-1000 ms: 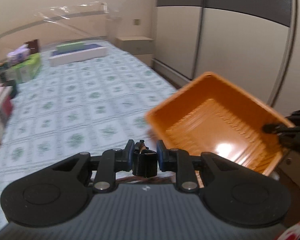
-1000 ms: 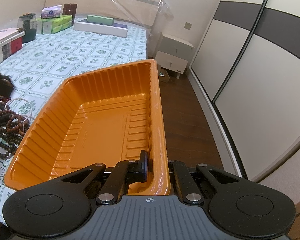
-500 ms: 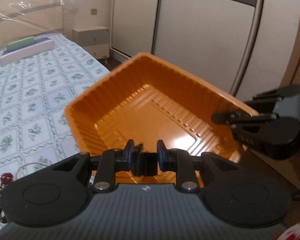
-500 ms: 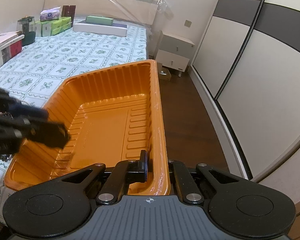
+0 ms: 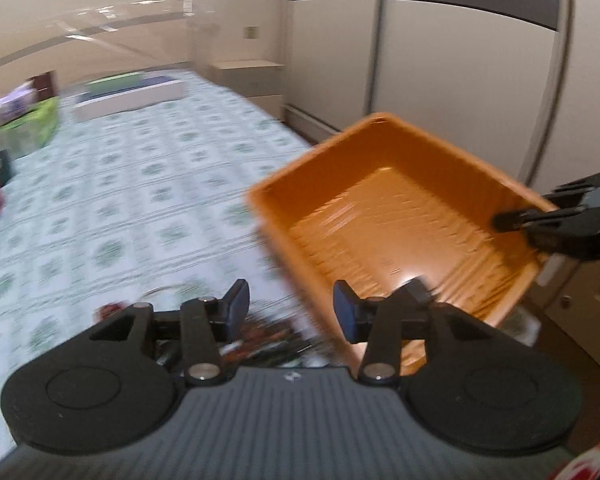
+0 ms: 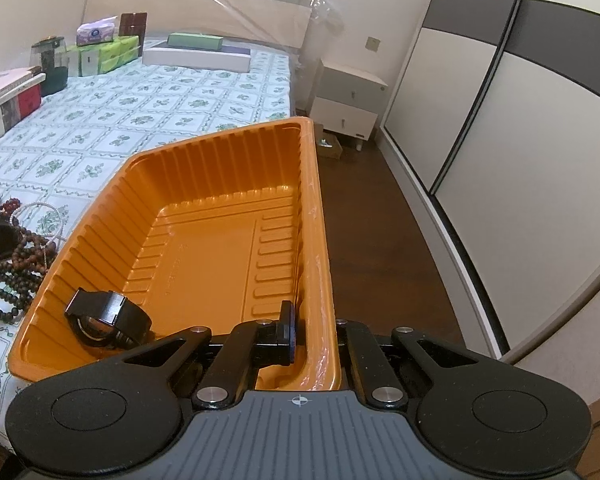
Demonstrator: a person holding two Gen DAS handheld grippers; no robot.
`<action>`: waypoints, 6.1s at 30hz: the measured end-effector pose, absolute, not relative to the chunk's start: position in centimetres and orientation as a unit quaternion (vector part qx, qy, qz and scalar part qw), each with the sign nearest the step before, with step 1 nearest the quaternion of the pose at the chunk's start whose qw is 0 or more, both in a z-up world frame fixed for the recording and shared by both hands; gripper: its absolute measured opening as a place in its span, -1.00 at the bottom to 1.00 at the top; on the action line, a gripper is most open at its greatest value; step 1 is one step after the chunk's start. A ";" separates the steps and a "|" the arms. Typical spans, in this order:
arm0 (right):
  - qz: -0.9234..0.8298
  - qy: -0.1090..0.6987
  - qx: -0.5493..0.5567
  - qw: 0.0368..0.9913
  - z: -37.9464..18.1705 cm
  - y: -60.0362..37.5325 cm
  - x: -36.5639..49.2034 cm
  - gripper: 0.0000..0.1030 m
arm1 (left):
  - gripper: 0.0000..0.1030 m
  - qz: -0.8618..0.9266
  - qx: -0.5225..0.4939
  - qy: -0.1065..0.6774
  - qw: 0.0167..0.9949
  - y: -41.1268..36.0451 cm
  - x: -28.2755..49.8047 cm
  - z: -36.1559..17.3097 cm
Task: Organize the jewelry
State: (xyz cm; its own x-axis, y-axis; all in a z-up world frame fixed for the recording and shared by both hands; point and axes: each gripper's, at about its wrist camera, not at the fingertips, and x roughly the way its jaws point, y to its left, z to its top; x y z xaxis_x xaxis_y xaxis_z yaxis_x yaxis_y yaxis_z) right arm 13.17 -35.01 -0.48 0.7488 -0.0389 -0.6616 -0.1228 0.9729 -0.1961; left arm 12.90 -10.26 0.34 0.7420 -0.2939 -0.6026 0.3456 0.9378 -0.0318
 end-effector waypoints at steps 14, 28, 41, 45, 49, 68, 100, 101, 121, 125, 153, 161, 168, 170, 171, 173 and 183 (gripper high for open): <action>0.020 0.357 -0.121 0.926 -0.6 -34.7 13.2 -0.88 | -0.06 -0.032 0.048 0.344 0.937 -0.4 10.1 -3.4; 0.014 0.360 -0.129 0.924 -0.6 -34.3 13.3 -0.88 | -0.51 -0.084 0.125 0.363 0.920 0.1 15.3 -5.2; 0.013 0.358 -0.132 0.924 -0.7 -34.1 13.5 -0.88 | -0.74 -0.091 0.149 0.366 0.914 0.7 15.4 -4.0; 0.012 0.358 -0.132 0.924 -0.7 -34.1 13.4 -0.88 | -0.74 -0.081 0.154 0.363 0.915 1.7 15.4 -2.5; 0.013 0.357 -0.130 0.925 -0.7 -34.1 13.4 -0.88 | -0.74 -0.078 0.157 0.359 0.917 2.3 15.2 -1.5; 0.016 0.352 -0.130 0.927 -0.4 -34.2 13.0 -0.88 | -0.74 -0.193 0.100 0.311 0.925 -6.9 15.3 2.7; 0.017 0.350 -0.121 0.929 -0.4 -34.5 13.0 -0.88 | -0.11 -0.301 0.074 0.314 0.897 -14.6 13.4 0.4; 0.017 0.349 -0.121 0.929 -0.3 -34.5 13.0 -0.89 | -0.11 -0.286 0.072 0.315 0.902 -13.6 13.3 0.4; 0.021 0.354 -0.108 0.929 0.3 -34.8 13.0 -0.88 | -0.04 -0.083 0.079 0.359 0.926 0.8 10.3 -3.9; 0.022 0.355 -0.107 0.928 0.4 -34.7 13.0 -0.88 | -0.08 -0.105 0.081 0.360 0.924 0.1 10.4 -4.4; 0.016 0.354 -0.110 0.929 0.5 -34.5 13.1 -0.89 | -0.92 -0.114 0.100 0.379 0.913 -2.5 11.6 -6.2; 0.017 0.354 -0.111 0.928 0.4 -34.5 13.1 -0.89 | -0.93 -0.093 0.121 0.395 0.906 0.1 9.5 -5.5; 0.016 0.353 -0.112 0.929 0.3 -34.4 13.2 -0.89 | -0.60 -0.087 0.103 0.381 0.915 1.7 9.2 -4.7; 0.015 0.353 -0.113 0.929 0.3 -34.4 13.1 -0.89 | -0.57 -0.098 0.104 0.373 0.917 1.2 9.5 -4.5; 0.015 0.353 -0.113 0.928 0.3 -34.4 13.1 -0.89 | -0.57 -0.103 0.103 0.371 0.917 0.9 9.7 -4.3; 0.014 0.354 -0.114 0.928 0.3 -34.4 13.1 -0.89 | -0.57 -0.122 0.103 0.364 0.918 0.0 10.0 -4.1; 0.013 0.356 -0.115 0.927 0.3 -34.3 13.1 -0.89 | -0.56 -0.242 0.158 0.380 0.879 -6.1 10.8 -6.0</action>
